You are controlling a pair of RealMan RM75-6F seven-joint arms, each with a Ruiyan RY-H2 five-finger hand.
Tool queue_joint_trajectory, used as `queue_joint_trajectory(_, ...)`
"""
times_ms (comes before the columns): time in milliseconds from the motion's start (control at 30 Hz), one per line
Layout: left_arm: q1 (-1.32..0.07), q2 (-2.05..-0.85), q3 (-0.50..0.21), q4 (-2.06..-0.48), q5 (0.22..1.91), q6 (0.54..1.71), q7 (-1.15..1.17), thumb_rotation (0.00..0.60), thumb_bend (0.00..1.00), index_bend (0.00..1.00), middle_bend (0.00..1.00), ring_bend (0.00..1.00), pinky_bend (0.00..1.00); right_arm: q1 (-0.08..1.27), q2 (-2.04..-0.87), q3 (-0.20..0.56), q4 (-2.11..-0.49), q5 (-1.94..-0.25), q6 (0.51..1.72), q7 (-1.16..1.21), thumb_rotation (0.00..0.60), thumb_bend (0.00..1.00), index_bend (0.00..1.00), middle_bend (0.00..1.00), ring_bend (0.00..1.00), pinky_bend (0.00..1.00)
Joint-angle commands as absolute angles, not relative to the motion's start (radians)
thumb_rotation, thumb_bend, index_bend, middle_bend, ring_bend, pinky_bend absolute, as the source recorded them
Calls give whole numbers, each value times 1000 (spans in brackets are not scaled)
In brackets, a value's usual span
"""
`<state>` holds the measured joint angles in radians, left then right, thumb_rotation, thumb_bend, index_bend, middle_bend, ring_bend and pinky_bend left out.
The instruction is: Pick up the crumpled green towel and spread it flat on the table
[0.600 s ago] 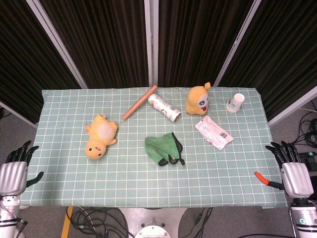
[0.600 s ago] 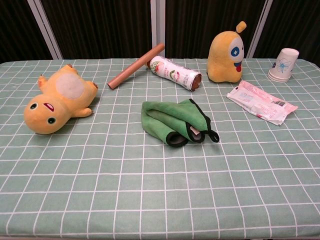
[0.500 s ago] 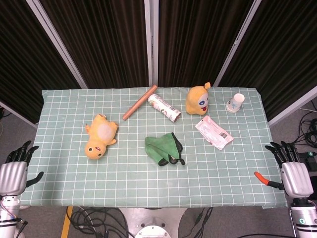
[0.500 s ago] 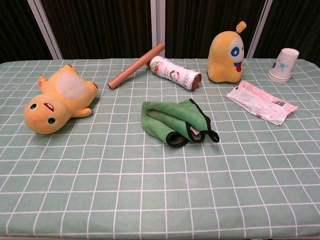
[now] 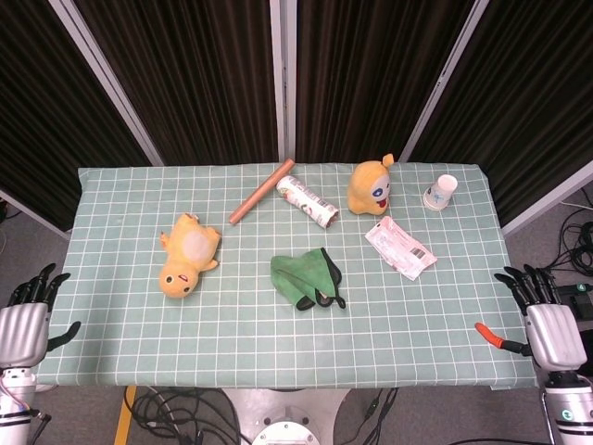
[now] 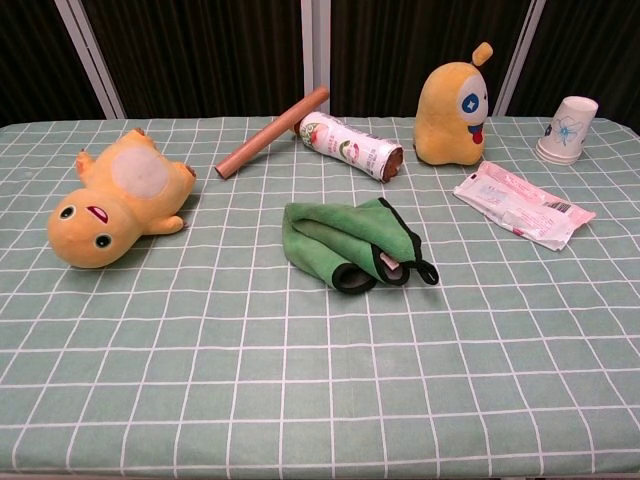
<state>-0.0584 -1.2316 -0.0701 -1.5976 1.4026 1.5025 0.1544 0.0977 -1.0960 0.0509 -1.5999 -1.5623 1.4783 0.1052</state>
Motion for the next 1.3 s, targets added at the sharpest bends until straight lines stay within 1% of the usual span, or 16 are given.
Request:
queue_joint_trajectory(33, -59, -1231, -71, -1598, 1398, 1498, 151, 600, 241, 231, 176, 175, 197, 120, -1091, 52, -1603, -1568, 1448, 96, 405, 101, 219, 117, 0, 0)
queue_joint_trajectory(133, -59, -1233, -72, -1596, 1395, 1496, 148, 600, 240, 231, 176, 176, 197, 163, -1092, 58, -1604, -1577, 1392, 81, 407, 79, 256, 117, 0, 0)
queue_joint_trajectory(200, -60, -1236, -72, -1593, 1394, 1495, 149, 600, 240, 231, 176, 176, 197, 201, -1097, 65, -1611, -1571, 1335, 63, 407, 16, 277, 116, 0, 0)
queue_joint_trajectory(267, -60, -1238, -72, -1593, 1391, 1492, 149, 600, 240, 231, 176, 176, 197, 240, -1108, 72, -1613, -1568, 1281, 44, 404, 0, 293, 116, 0, 0)
queue_joint_trajectory(367, -60, -1239, -72, -1592, 1388, 1490, 148, 600, 239, 231, 176, 176, 197, 309, -1144, 89, -1604, -1553, 1188, 17, 410, 0, 328, 119, 0, 0)
queue_joint_trajectory(433, -59, -1239, -73, -1592, 1386, 1491, 147, 600, 239, 231, 176, 176, 197, 357, -1184, 104, -1586, -1537, 1129, 6, 430, 5, 349, 122, 0, 0)
queue_joint_trajectory(600, -57, -1237, -72, -1593, 1386, 1492, 143, 600, 239, 231, 176, 175, 197, 473, -1301, 127, -1496, -1526, 1003, 23, 443, 78, 378, 123, 0, 0)
queue_joint_trajectory(667, -57, -1237, -72, -1592, 1387, 1493, 141, 600, 239, 231, 176, 176, 197, 516, -1353, 131, -1437, -1535, 970, 22, 446, 87, 380, 123, 0, 0)
queue_joint_trajectory(733, -56, -1236, -72, -1591, 1385, 1493, 138, 600, 239, 231, 176, 176, 197, 549, -1396, 134, -1379, -1543, 949, 19, 462, 90, 381, 122, 0, 0)
queue_joint_trajectory(800, -55, -1234, -73, -1592, 1382, 1492, 135, 600, 239, 231, 176, 176, 197, 583, -1445, 134, -1310, -1553, 932, 18, 501, 91, 382, 122, 0, 0)
queue_joint_trajectory(867, -55, -1233, -74, -1593, 1379, 1489, 133, 600, 239, 231, 176, 176, 197, 609, -1483, 132, -1256, -1559, 917, 24, 517, 85, 381, 122, 0, 0)
queue_joint_trajectory(1000, -57, -1229, -73, -1600, 1373, 1479, 126, 600, 239, 231, 176, 176, 197, 658, -1575, 124, -1141, -1578, 907, 68, 540, 10, 380, 122, 0, 0)
queue_joint_trajectory(1067, -57, -1227, -73, -1602, 1373, 1477, 125, 600, 238, 231, 176, 175, 197, 677, -1621, 119, -1087, -1590, 915, 95, 556, 0, 380, 122, 0, 0)
queue_joint_trajectory(1300, -58, -1221, -76, -1607, 1366, 1472, 120, 600, 238, 231, 176, 176, 197, 733, -1731, 94, -948, -1633, 943, 149, 565, 0, 379, 123, 0, 0)
